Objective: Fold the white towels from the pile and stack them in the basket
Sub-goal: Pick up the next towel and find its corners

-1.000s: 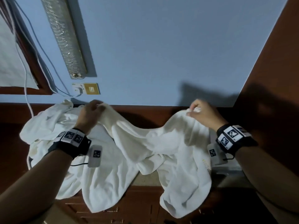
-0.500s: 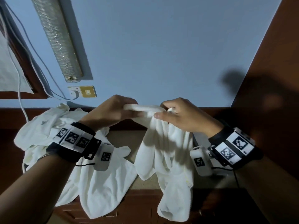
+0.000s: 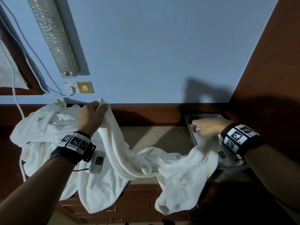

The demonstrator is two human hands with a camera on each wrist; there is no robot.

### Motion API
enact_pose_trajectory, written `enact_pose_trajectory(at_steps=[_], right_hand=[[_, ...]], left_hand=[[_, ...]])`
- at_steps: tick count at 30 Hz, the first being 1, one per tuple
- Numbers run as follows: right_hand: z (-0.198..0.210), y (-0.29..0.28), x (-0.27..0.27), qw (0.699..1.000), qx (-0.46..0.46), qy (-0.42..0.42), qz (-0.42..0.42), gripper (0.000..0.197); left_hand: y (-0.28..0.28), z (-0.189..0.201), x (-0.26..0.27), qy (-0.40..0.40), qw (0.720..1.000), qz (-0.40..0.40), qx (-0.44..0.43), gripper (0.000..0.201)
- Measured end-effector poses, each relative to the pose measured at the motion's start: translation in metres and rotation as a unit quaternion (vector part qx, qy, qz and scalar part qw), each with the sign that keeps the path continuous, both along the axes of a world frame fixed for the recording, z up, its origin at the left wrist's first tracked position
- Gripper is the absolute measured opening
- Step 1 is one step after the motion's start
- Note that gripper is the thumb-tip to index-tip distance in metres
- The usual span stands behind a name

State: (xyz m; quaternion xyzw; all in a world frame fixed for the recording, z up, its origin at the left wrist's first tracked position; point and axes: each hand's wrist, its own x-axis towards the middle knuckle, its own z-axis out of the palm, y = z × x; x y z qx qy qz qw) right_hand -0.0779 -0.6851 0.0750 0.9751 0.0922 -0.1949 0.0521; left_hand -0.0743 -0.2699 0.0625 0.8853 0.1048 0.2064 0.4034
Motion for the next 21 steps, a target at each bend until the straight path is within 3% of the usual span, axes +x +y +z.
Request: enact_pose_trajectory(at_steps=[2,4,8,12,13,14,16,17,18,21], right_hand=[[0.002,0.007,-0.007,0.994,0.089,0.062,0.027,0.024],[0.010,0.021,-0.018,0.966,0.227,0.100,0.067,0.024],[0.028,0.050,-0.033,0.842,0.518,0.146,0.039,0.014],[0.043,0.066,-0.040,0.706,0.689,0.164,-0.016,0.032],[0.045,0.068,-0.041,0.696,0.701,0.158,-0.008,0.041],[0.044,0.069,-0.042,0.718,0.685,0.120,0.011,0.048],[0.041,0.075,-0.043,0.816,0.572,-0.042,0.072,0.048],[0.040,0.079,-0.044,0.850,0.504,-0.116,0.099,0.042],[0.039,0.083,-0.045,0.864,0.462,-0.158,0.122,0.034],[0.033,0.092,-0.047,0.859,0.451,-0.177,0.167,0.018]], left_hand=[[-0.007,-0.002,-0.002,0.014,0.999,-0.021,-0.019,0.038],[-0.024,0.001,-0.007,0.020,0.995,-0.058,-0.076,0.038],[-0.065,0.012,-0.027,0.018,0.973,-0.148,-0.173,0.039],[-0.091,0.026,-0.046,0.008,0.945,-0.234,-0.229,0.041],[-0.092,0.028,-0.048,-0.002,0.939,-0.250,-0.236,0.041],[-0.091,0.028,-0.049,-0.007,0.934,-0.260,-0.245,0.040],[-0.089,0.024,-0.052,-0.011,0.930,-0.265,-0.253,0.034],[-0.087,0.020,-0.052,-0.011,0.935,-0.260,-0.240,0.029],[-0.085,0.017,-0.053,-0.013,0.942,-0.254,-0.217,0.026],[-0.086,0.011,-0.057,-0.014,0.948,-0.247,-0.201,0.025]])
